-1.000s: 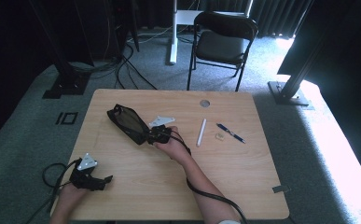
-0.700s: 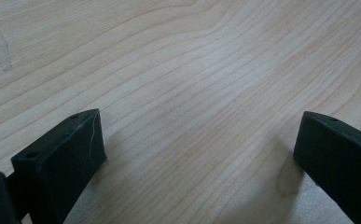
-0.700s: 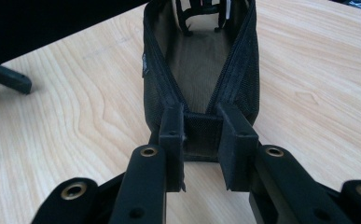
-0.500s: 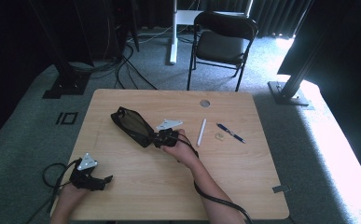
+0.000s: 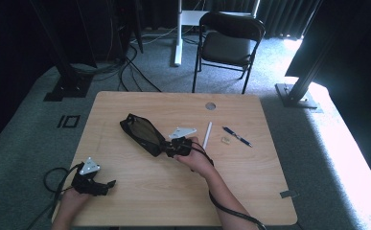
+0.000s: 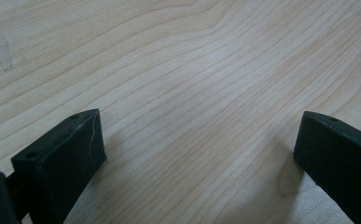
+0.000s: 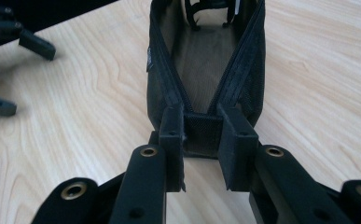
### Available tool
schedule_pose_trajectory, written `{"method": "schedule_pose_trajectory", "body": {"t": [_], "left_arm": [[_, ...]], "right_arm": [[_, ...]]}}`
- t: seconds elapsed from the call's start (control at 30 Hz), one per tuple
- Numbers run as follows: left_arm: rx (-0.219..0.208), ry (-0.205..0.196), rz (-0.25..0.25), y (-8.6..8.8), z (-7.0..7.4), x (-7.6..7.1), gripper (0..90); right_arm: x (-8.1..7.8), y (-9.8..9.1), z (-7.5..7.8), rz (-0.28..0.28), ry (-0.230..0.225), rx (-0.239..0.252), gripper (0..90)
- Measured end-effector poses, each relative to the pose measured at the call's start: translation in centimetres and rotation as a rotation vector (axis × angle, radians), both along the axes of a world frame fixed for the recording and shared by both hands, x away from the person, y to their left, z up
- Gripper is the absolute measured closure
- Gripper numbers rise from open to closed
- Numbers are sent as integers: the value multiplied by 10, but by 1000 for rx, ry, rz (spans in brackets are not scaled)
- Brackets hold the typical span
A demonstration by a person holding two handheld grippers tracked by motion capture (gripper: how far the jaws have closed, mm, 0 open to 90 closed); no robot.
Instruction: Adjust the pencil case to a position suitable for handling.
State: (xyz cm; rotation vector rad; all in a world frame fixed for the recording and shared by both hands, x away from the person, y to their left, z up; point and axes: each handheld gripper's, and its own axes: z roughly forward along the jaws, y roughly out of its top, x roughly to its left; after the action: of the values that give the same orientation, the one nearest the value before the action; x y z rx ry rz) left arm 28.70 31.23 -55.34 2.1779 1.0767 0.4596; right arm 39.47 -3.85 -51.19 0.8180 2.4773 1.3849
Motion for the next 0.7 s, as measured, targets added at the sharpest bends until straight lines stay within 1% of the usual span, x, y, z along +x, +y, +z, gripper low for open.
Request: {"method": "schedule_pose_trajectory", "body": {"t": [0.1,0.13,0.2,0.33,0.6,0.63,0.7], "left_arm": [[0,0,0,0,0,0,22],[0,0,0,0,0,0,22],[0,0,0,0,0,0,22],[-1,0,2,0,0,0,21],[-1,0,3,0,0,0,22],[-1,0,3,0,0,0,21],[-1,0,3,0,0,0,21]], "right_arm": [[-3,-5,0,-7,-1,3,731],[-6,-10,0,-7,-4,1,731],[-9,-14,0,2,0,-2,730],[-15,-23,0,-5,-4,-2,730],[-29,-42,2,7,-11,-11,730],[-29,-42,2,7,-11,-11,730],[-35,-51,3,5,-13,-13,730]]}}
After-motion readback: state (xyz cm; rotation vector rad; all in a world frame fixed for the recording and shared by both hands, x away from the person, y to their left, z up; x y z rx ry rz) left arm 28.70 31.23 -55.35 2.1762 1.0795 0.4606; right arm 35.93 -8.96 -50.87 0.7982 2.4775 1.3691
